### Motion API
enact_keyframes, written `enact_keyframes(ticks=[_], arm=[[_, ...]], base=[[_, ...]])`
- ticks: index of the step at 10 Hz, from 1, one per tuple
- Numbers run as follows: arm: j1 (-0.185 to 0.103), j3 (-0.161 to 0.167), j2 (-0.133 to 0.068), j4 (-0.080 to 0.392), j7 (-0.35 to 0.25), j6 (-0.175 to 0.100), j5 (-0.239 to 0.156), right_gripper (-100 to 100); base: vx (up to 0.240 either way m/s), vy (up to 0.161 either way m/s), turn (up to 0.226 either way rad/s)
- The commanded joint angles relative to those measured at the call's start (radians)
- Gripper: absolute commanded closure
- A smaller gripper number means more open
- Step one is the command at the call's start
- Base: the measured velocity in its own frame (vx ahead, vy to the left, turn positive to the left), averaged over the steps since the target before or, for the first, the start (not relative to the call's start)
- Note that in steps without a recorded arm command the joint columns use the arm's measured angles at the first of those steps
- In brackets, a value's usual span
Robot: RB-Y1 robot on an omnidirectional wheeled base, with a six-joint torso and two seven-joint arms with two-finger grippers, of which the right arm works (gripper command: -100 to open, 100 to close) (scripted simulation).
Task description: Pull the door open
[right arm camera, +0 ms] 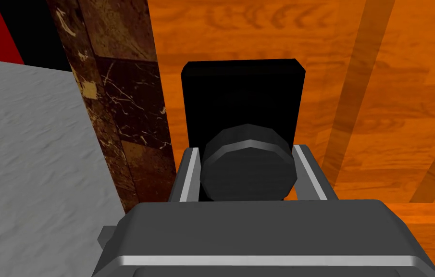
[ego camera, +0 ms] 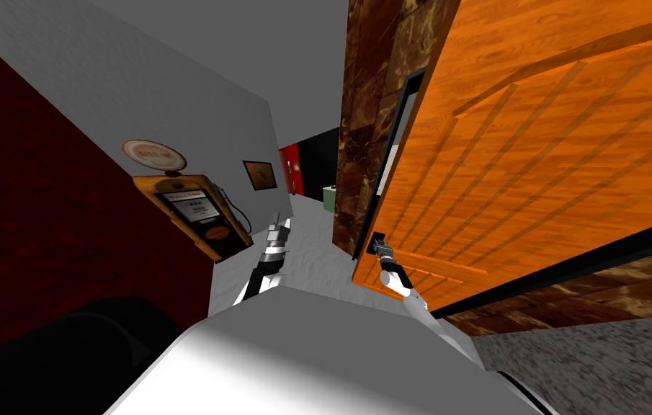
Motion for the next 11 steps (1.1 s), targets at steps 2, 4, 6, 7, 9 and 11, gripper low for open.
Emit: enact_keyframes(ticks=[2, 4, 6, 7, 9, 11], arm=[[0.009, 0.041, -0.012, -0.03, -0.031, 0.002, 0.009, 100], [0.027, 0.079, -0.027, -0.066, -0.058, 0.007, 0.017, 100], [0.042, 0.11, -0.04, -0.096, -0.08, 0.011, 0.024, 100], [0.045, 0.117, -0.043, -0.103, -0.085, 0.012, 0.025, 100], [0.06, 0.136, -0.047, -0.125, -0.084, 0.016, 0.031, 100], [0.081, 0.179, -0.064, -0.171, -0.096, 0.014, 0.043, 100]], base=[[-0.124, -0.035, -0.01], [-0.101, -0.079, -0.017], [-0.102, -0.095, 0.0], [-0.086, -0.081, 0.0], [-0.027, -0.024, -0.057], [-0.045, -0.033, -0.167]])
